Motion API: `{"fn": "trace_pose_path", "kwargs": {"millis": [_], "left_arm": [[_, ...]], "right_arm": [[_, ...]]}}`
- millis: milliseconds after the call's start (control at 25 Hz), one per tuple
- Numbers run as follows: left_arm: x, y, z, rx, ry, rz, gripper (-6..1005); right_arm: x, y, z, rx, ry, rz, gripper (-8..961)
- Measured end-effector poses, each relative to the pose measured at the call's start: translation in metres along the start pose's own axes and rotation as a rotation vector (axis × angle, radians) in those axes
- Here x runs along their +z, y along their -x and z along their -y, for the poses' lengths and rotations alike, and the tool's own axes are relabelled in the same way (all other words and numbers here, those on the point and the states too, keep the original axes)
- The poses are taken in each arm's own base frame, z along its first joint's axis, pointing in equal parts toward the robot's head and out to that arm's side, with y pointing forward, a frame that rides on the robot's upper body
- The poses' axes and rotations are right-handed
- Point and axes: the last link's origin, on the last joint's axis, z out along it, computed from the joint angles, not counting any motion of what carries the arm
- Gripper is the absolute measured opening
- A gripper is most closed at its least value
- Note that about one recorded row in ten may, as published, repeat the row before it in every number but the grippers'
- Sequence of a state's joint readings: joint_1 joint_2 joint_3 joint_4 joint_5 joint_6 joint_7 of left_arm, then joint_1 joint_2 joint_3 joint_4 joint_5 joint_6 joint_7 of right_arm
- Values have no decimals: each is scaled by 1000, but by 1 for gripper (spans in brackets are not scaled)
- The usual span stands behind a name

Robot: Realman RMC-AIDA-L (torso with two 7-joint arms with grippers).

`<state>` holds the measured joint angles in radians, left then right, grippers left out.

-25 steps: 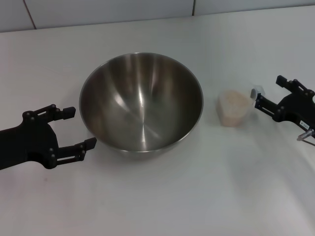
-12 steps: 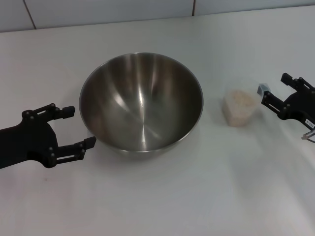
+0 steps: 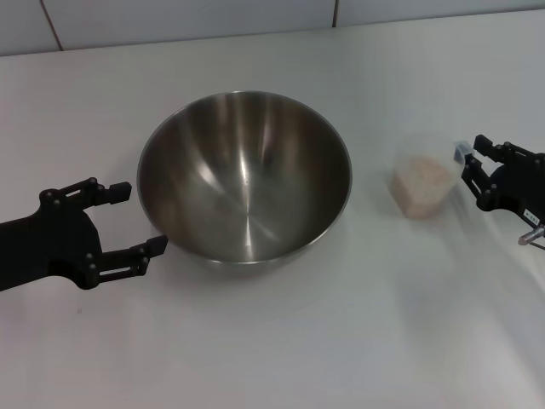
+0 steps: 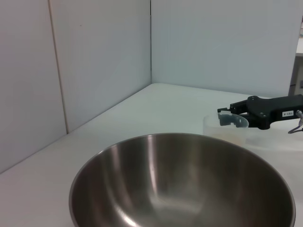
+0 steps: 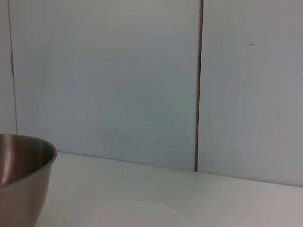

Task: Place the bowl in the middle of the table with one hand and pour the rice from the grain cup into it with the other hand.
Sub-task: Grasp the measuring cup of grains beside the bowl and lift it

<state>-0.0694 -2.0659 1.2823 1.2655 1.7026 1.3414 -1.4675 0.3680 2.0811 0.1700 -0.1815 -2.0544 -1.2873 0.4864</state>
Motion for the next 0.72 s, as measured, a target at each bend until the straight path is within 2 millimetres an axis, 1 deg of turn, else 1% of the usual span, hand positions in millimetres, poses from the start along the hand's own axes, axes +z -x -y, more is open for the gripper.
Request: {"fn": "trace_pose_path", "kwargs": {"millis": [240, 520, 720], "left_arm": [[1, -1, 0, -4, 1, -1, 842], [1, -1, 1, -6, -3, 0, 842], [0, -1, 2, -6, -4, 0, 842]], "right_arm": [[-2, 0, 1, 6, -9, 8, 201], [-1, 4, 2, -10, -24, 35, 19], [-1, 10, -1, -9, -20, 80, 14]]}}
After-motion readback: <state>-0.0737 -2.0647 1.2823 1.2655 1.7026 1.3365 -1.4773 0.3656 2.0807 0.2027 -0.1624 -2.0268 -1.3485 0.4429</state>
